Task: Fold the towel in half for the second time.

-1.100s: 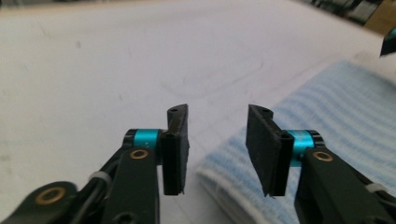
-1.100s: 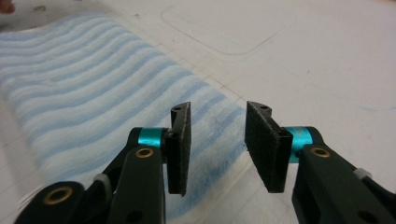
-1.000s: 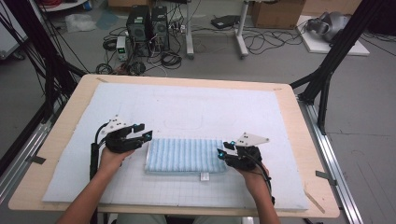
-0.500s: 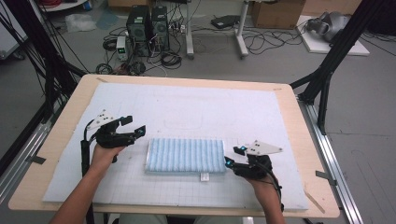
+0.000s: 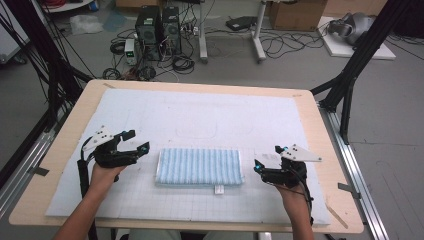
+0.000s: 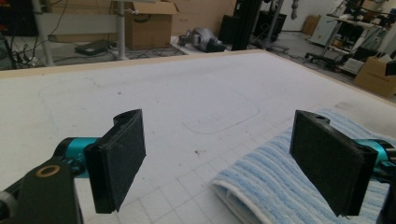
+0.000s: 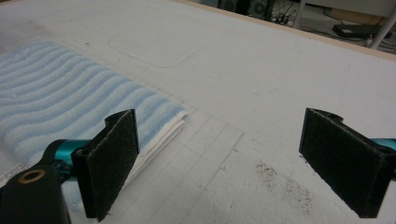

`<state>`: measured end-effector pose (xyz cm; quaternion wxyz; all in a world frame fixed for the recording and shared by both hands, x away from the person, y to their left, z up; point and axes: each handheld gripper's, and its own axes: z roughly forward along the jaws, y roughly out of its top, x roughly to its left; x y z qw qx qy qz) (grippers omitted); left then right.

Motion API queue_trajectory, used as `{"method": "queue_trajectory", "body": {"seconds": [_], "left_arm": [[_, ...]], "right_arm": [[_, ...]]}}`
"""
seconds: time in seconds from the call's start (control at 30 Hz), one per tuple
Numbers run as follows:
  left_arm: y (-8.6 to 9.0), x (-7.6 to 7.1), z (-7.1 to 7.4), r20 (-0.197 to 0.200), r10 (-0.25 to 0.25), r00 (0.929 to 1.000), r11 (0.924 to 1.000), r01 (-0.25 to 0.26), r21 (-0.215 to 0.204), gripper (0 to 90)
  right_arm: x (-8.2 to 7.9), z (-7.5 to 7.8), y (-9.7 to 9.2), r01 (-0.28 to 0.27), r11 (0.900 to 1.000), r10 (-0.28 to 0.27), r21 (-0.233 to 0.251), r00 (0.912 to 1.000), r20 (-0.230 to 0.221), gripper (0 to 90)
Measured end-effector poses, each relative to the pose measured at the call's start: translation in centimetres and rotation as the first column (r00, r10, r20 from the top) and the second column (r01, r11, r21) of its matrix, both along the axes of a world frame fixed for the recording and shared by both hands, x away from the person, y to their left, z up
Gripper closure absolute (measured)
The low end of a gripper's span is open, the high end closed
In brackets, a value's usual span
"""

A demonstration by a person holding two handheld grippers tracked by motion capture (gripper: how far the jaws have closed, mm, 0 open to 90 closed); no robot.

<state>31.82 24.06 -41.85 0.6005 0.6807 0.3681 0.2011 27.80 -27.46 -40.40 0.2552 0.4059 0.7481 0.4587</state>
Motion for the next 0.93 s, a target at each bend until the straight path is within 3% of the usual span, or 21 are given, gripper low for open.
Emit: {"method": "queue_trajectory", "body": {"seconds": [0.33,0.93], "left_arm": [[0.47,-0.76,-0.1,0.004,0.01,0.9999,0.9999,-0.01,0.009,19.2],[0.77,-0.76,-0.04,0.005,0.024,0.9997,0.9997,-0.024,0.01,20.0]], "right_arm": [[0.44,0.02,0.18,0.001,0.9999,0.0,-0.012,1.0,0.009,11.2],[0.49,0.14,-0.05,0.005,0.9999,-0.005,0.011,0.9997,0.024,11.2]]}}
